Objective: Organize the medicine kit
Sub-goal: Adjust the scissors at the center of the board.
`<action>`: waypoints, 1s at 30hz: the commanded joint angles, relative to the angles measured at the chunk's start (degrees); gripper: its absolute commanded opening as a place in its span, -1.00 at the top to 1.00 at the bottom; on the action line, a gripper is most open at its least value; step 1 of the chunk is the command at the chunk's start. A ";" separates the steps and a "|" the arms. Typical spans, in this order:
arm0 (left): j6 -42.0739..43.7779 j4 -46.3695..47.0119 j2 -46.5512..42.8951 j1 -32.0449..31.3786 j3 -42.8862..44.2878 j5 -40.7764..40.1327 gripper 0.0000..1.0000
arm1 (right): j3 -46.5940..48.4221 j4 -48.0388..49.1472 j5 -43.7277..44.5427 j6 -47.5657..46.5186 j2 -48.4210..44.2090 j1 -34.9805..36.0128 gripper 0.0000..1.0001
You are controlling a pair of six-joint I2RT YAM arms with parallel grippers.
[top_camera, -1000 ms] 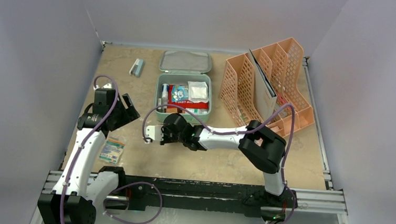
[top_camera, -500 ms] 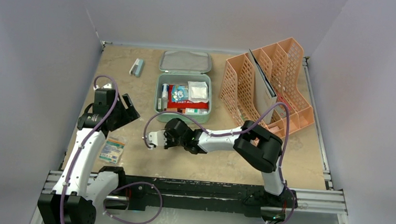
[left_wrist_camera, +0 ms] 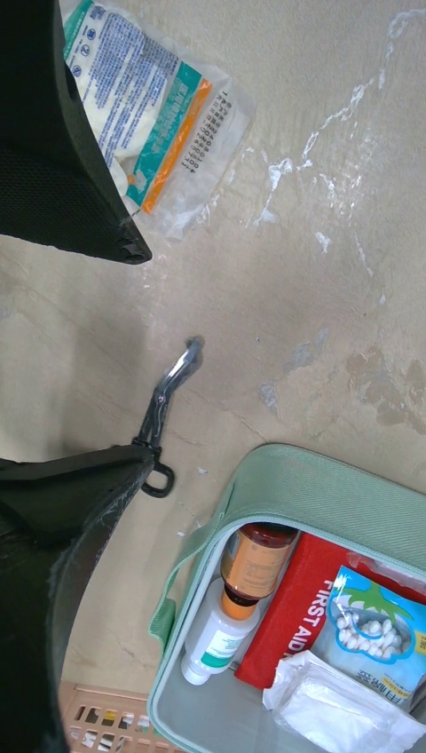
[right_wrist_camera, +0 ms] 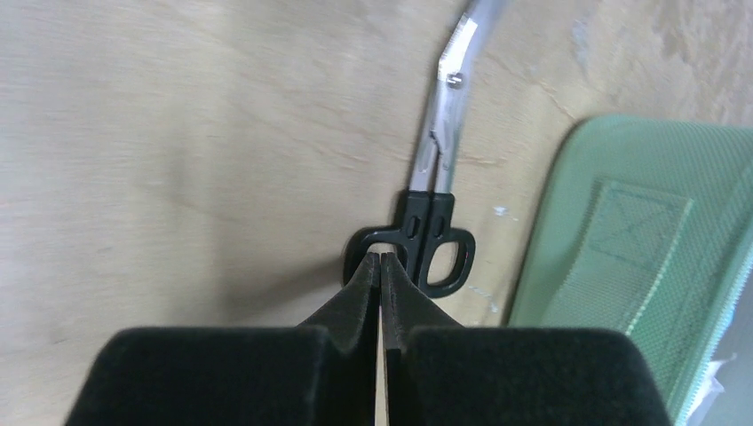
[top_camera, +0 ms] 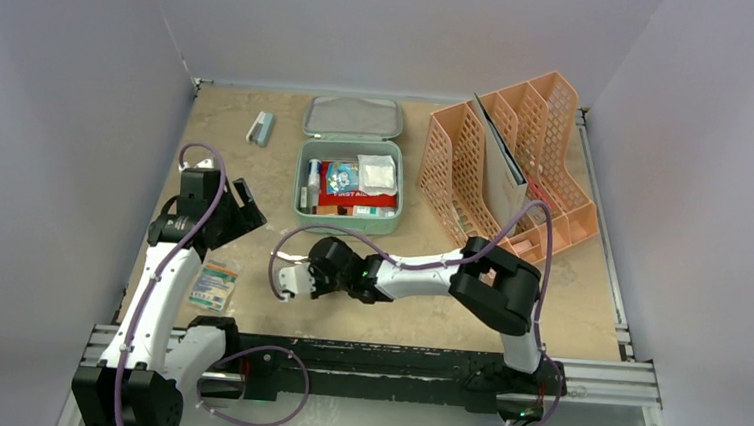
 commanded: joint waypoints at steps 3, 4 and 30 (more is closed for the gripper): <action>-1.27 0.33 0.10 -0.20 1.87 -0.81 -0.47 | -2.92 -9.54 -3.99 4.48 -3.03 4.11 1.00; -1.34 0.33 0.11 -0.15 1.92 -0.86 -0.47 | -2.87 -9.81 -4.23 5.11 -3.17 4.63 1.00; -9.47 1.10 5.72 0.94 2.48 -13.11 -0.43 | 4.54 -8.08 -9.45 41.93 -14.65 -1.29 0.40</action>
